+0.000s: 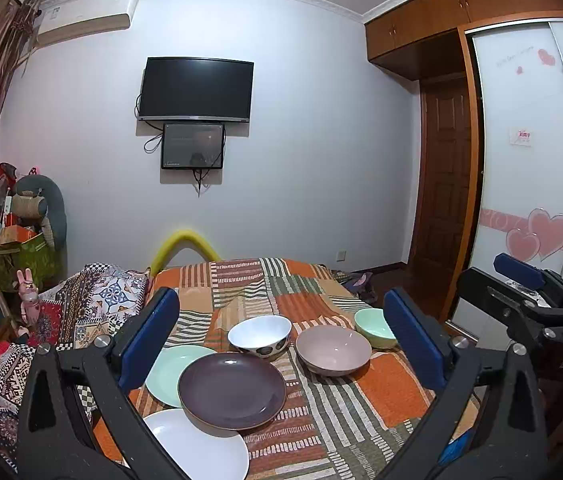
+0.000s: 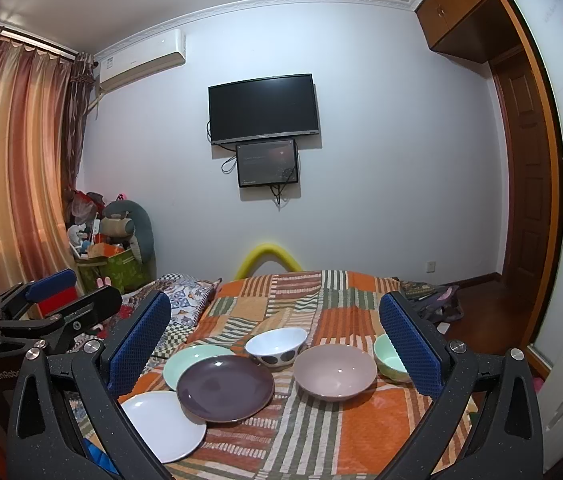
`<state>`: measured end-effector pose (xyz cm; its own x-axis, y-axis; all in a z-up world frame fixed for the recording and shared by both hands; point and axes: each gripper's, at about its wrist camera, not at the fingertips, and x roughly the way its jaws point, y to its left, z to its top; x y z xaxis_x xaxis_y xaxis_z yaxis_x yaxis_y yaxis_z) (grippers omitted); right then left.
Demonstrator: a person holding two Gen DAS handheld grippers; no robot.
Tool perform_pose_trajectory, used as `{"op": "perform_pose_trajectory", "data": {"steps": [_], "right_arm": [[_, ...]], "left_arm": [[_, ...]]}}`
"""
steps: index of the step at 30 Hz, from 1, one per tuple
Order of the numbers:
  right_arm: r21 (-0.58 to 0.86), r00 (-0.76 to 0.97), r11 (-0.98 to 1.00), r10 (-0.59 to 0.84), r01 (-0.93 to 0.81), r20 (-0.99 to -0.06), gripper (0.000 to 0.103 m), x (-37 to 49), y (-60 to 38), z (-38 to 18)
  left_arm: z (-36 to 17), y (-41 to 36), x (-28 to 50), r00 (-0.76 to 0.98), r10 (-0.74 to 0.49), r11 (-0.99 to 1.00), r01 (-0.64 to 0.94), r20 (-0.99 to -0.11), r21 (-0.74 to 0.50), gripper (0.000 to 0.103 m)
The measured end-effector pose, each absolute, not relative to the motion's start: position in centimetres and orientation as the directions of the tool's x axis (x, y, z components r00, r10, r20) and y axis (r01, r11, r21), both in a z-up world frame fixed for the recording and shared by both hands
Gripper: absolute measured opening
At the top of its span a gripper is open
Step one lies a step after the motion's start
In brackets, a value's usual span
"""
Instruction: Organize plates and bowls
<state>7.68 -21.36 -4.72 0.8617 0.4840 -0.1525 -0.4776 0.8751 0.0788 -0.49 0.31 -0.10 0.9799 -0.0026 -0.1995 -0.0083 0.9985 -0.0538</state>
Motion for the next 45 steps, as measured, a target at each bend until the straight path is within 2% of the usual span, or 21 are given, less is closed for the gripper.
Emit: {"op": "perform_pose_trajectory", "data": {"steps": [34,40,45], "right_arm": [[0.084,0.85,0.865,0.502,-0.495,-0.156,0.103,7.7,-21.3,-4.6],[0.087,0.845,0.867,0.498,-0.491,-0.194,0.103,8.9,-20.8,-5.6],[0.103,0.83,0.869,0.494,-0.485,-0.26,0.103,10.8,-20.3,-7.5]], "left_arm": [[-0.5,0.3,0.2,0.981,-0.009,0.998,-0.002,-0.192,-0.055,0.103],[-1.5,0.7,1.2,0.974,-0.019,0.998,0.006,-0.226,-0.055,0.103],[-3.5,2.3,3.5,0.952,-0.042,0.996,0.016,-0.304,-0.086,0.103]]}}
